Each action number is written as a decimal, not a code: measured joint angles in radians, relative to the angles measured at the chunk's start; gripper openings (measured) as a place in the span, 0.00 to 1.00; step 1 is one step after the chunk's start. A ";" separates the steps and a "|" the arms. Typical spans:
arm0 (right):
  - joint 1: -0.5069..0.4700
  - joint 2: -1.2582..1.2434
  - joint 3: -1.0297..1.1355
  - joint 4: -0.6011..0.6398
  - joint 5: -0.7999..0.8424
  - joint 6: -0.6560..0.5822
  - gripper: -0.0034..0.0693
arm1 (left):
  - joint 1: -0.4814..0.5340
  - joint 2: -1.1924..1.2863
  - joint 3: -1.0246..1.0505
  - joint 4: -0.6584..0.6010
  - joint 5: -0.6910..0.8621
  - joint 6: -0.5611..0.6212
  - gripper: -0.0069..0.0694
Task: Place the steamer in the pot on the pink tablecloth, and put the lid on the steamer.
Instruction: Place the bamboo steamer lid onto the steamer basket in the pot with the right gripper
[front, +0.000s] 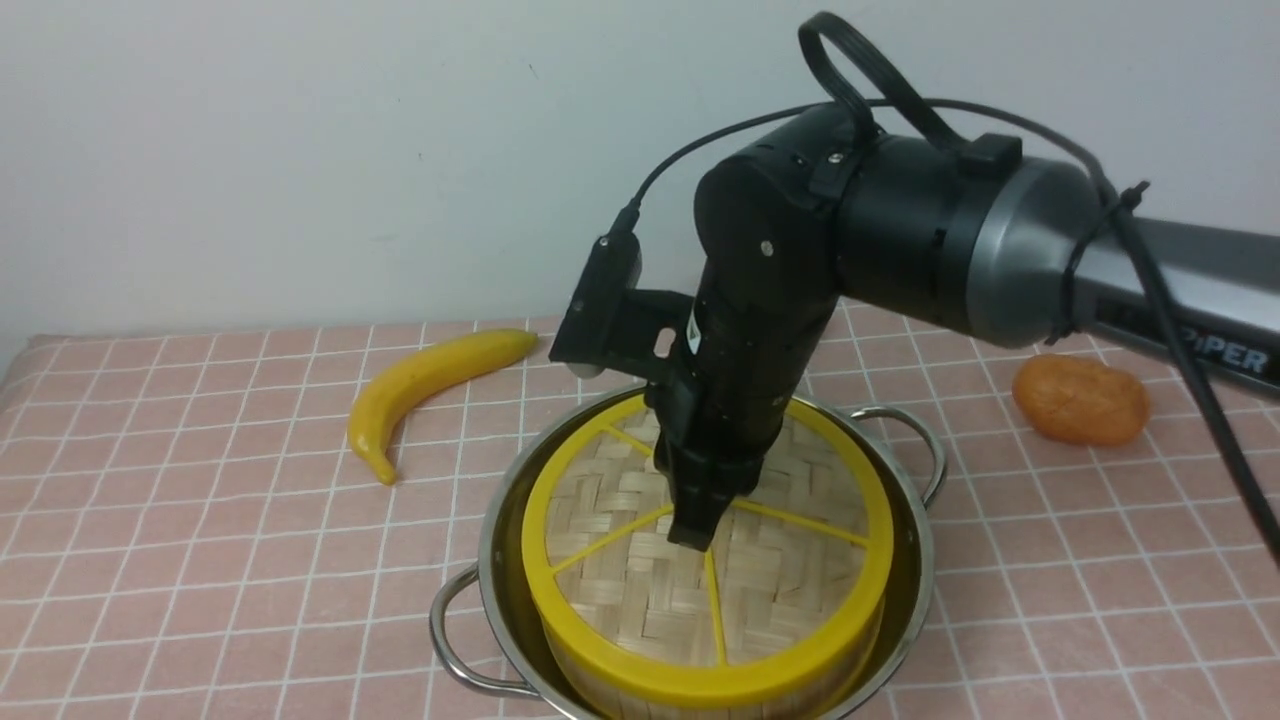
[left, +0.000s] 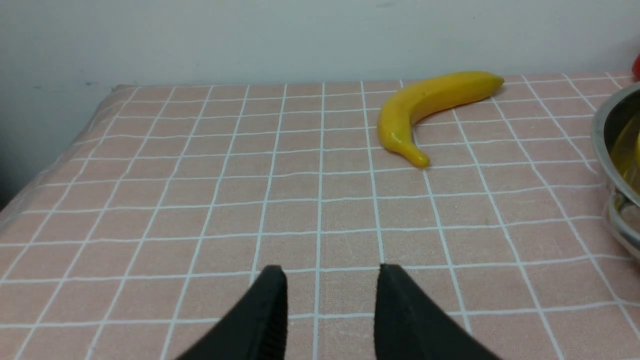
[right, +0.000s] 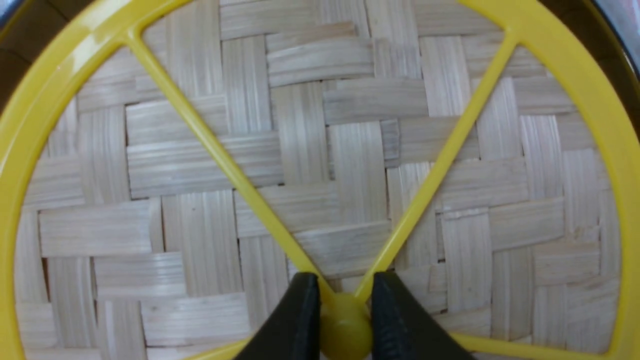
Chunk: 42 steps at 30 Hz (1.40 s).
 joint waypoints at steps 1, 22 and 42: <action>0.000 0.000 0.000 0.000 0.000 0.000 0.25 | 0.000 0.000 0.000 0.000 0.000 0.000 0.41; 0.000 0.003 0.000 0.009 -0.035 -0.010 0.22 | 0.000 0.000 0.000 0.000 0.000 0.000 0.41; 0.000 0.005 -0.064 0.003 -0.033 -0.016 0.21 | 0.000 0.000 0.000 0.000 0.000 0.000 0.41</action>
